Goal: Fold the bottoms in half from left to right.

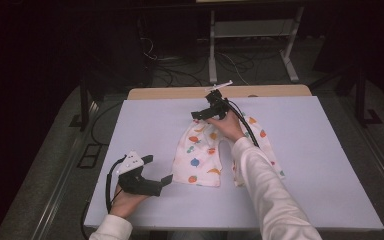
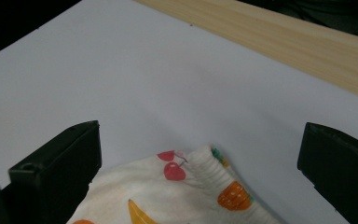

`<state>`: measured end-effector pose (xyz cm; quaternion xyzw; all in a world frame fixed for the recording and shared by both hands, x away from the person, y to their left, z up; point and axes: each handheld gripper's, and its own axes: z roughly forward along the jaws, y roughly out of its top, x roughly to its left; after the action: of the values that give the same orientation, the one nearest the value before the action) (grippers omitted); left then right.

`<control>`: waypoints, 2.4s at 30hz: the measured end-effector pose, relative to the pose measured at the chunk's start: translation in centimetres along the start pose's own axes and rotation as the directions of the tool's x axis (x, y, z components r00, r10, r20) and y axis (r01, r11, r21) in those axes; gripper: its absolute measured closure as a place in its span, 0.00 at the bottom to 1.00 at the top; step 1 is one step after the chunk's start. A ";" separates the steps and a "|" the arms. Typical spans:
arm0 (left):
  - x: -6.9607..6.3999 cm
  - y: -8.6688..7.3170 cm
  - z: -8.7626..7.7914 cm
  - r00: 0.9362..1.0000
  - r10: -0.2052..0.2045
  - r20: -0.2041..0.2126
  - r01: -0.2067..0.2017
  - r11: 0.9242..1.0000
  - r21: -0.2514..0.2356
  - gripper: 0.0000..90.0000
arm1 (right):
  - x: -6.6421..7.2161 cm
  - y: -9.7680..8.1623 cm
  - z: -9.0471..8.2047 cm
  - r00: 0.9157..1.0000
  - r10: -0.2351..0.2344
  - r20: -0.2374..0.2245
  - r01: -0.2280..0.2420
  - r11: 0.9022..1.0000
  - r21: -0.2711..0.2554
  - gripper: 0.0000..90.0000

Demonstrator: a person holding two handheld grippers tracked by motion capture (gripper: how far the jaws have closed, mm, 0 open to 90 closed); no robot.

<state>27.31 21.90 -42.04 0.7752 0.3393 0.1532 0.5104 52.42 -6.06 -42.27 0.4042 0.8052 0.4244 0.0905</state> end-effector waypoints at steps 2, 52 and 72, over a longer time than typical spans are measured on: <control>0.0 0.0 0.0 1.000 0.001 0.001 -0.001 1.000 0.000 0.00 | -0.1 -0.1 0.2 1.000 0.010 0.003 -0.010 1.000 0.006 0.01; 0.1 0.0 0.2 1.000 0.008 0.002 -0.008 1.000 0.011 0.00 | 0.9 0.3 2.6 0.998 -0.022 0.066 0.012 0.989 0.148 0.98; -0.5 1.2 0.2 0.999 0.024 -0.028 -0.023 0.999 0.025 0.00 | 1.3 -1.1 -0.6 1.000 -0.018 0.016 0.017 0.996 0.084 0.98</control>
<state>27.55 21.12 -41.04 0.7832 0.3393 0.1658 0.4940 50.64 -5.87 -42.48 0.4041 0.8249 0.3862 0.0840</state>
